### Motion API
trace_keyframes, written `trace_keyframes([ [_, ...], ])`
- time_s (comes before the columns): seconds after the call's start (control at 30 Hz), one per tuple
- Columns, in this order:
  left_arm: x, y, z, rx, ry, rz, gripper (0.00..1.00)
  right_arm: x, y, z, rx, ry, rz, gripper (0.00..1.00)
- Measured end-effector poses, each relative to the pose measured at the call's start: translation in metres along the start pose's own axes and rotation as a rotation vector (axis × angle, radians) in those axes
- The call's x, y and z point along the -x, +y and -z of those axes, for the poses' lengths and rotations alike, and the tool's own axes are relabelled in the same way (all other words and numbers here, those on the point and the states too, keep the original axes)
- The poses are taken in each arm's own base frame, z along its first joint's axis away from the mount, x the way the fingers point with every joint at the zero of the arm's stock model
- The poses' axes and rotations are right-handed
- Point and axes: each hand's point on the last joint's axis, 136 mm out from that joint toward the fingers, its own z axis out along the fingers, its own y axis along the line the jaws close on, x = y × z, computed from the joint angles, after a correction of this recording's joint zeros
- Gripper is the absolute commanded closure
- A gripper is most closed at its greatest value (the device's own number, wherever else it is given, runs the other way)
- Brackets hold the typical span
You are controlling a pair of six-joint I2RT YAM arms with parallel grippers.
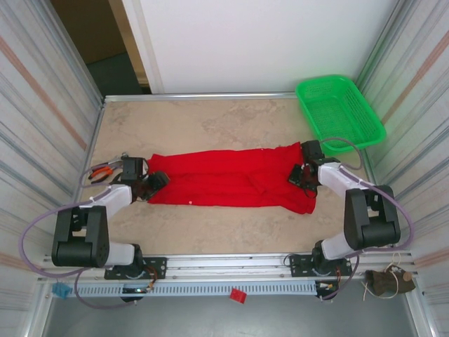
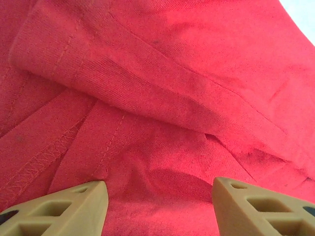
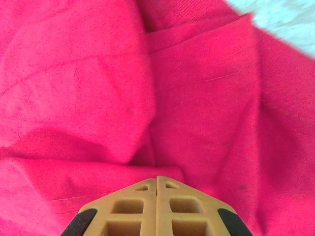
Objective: Fold the inside-out t-shirt
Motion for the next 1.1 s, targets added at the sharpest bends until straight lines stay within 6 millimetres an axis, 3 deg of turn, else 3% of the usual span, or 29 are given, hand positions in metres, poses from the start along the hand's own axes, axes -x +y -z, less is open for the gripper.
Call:
trace_keyframes([
  [0.17, 0.003, -0.001, -0.001, -0.002, -0.014, 0.002, 0.41, 0.018, -0.014, 0.024, 0.019, -0.084, -0.051, 1.00],
  [0.27, 0.003, -0.001, -0.001, -0.002, -0.014, 0.004, 0.41, 0.018, -0.022, 0.026, 0.015, -0.091, -0.072, 1.00],
  [0.3, 0.003, -0.001, -0.001, -0.002, -0.014, 0.004, 0.41, 0.015, -0.023, 0.024, 0.017, -0.082, -0.072, 0.93],
  [0.37, 0.004, -0.001, -0.001, -0.001, -0.015, 0.005, 0.41, 0.006, -0.021, 0.019, 0.026, -0.056, -0.069, 0.60],
  [0.4, 0.004, -0.001, -0.001, -0.001, -0.015, 0.005, 0.41, 0.002, -0.019, 0.017, 0.028, -0.042, -0.059, 0.58],
  [0.57, 0.004, -0.001, 0.000, -0.002, -0.016, 0.004, 0.41, -0.011, -0.001, 0.011, 0.051, -0.013, 0.010, 0.59],
  [0.8, 0.004, 0.000, 0.000, 0.002, -0.019, 0.004, 0.41, -0.017, -0.001, -0.003, 0.046, 0.020, 0.013, 0.60],
  [0.83, 0.004, 0.000, 0.000, 0.002, -0.020, 0.004, 0.41, -0.017, 0.000, -0.006, 0.048, 0.026, 0.012, 0.64],
  [0.97, 0.004, 0.000, 0.000, 0.003, -0.020, 0.005, 0.41, -0.020, 0.002, -0.015, 0.057, 0.052, 0.006, 0.97],
  [1.1, 0.004, 0.000, 0.000, 0.003, -0.020, 0.004, 0.41, -0.019, 0.003, -0.013, 0.072, 0.048, -0.006, 1.00],
])
